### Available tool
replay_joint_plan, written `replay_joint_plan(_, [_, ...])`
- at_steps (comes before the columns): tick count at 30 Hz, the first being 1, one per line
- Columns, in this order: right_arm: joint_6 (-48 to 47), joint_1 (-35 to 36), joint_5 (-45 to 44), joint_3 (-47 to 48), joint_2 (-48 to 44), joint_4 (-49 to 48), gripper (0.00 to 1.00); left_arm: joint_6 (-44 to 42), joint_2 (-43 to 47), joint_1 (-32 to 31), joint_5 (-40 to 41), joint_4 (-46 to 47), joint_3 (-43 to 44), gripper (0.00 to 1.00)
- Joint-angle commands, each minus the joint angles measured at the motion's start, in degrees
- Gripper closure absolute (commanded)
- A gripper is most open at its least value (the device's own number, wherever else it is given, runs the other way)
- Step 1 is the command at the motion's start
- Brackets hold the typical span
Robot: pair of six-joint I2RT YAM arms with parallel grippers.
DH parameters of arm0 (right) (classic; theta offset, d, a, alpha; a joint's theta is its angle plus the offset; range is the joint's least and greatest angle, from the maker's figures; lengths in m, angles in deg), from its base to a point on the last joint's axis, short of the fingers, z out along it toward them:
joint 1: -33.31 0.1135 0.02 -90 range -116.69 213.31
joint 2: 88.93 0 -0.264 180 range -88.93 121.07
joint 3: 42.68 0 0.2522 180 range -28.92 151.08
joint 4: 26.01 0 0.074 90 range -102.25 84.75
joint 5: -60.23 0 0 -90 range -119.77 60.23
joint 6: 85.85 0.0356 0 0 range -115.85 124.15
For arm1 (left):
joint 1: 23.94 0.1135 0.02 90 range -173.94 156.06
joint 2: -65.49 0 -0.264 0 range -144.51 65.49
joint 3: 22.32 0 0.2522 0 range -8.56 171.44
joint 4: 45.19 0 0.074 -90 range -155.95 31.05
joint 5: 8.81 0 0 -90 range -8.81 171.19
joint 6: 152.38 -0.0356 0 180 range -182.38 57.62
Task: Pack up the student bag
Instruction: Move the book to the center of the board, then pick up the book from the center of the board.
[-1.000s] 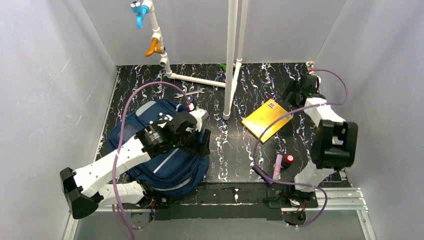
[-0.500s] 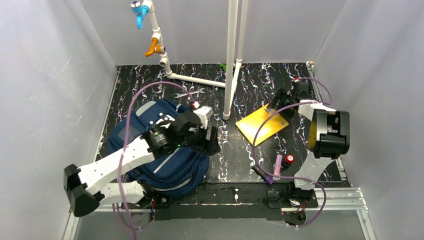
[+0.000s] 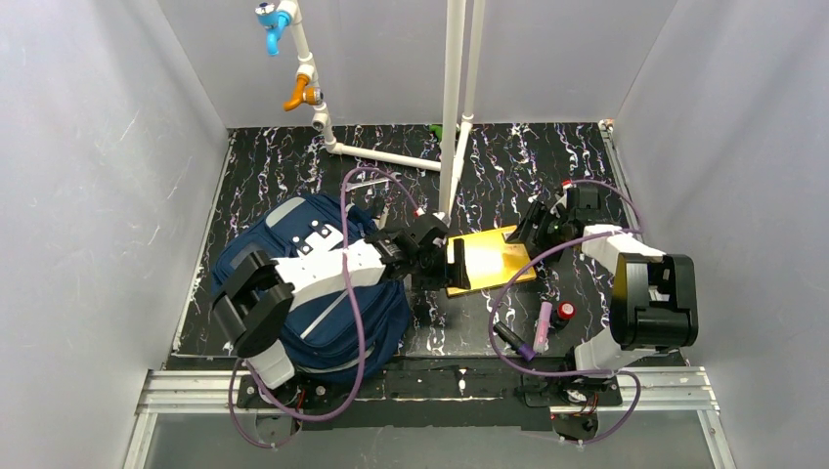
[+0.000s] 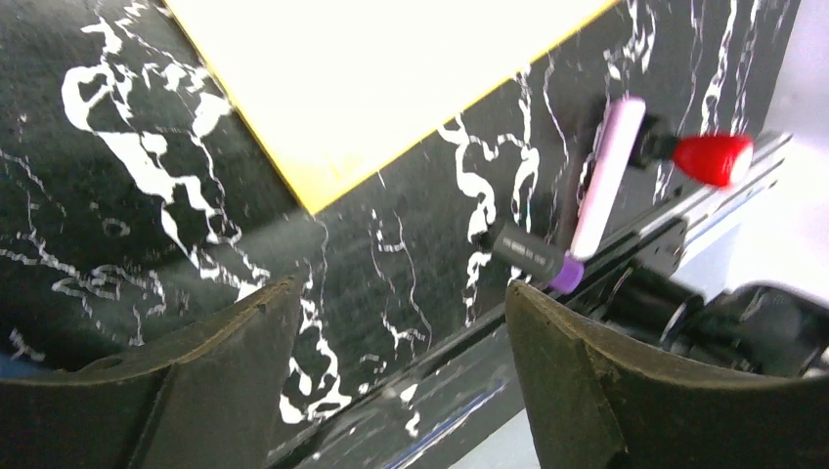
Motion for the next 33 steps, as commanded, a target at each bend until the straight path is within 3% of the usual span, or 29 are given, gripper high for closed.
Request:
replay_joint_plan(1, [-0.15, -0.15, 1.15, -3.73, -3.33, -0.96, 0.24, 8.88, -3.24, 4.56, -5.02, 5.91, 0.67, 0.25])
replay_joint_plan(4, [-0.89, -0.14, 1.54, -5.06, -3.4, -1.53, 0.3, 11.05, -6.37, 6.06, -3.89, 5.06, 1.6, 0.25])
replay_joint_plan(10, [-1.2, -0.08, 2.27, -5.44, -4.44, -2.07, 0.32, 14.03, -12.65, 6.37, -3.48, 5.55, 2.35, 0.3])
replay_joint_plan(16, [1.89, 1.39, 6.95, -6.12, -8.56, -2.26, 0.45, 13.25, -14.5, 6.27, -4.3, 6.94, 2.11, 0.32])
replay_joint_plan(22, [9.22, 4.32, 8.74, -3.48, -18.04, -0.83, 0.51, 10.31, -12.68, 5.48, -2.78, 7.58, 0.7, 0.32])
replay_joint_plan(33, [18.43, 17.14, 6.07, 1.04, -27.24, 1.98, 0.53, 5.96, -5.14, 5.46, -2.69, 16.36, -8.36, 0.31])
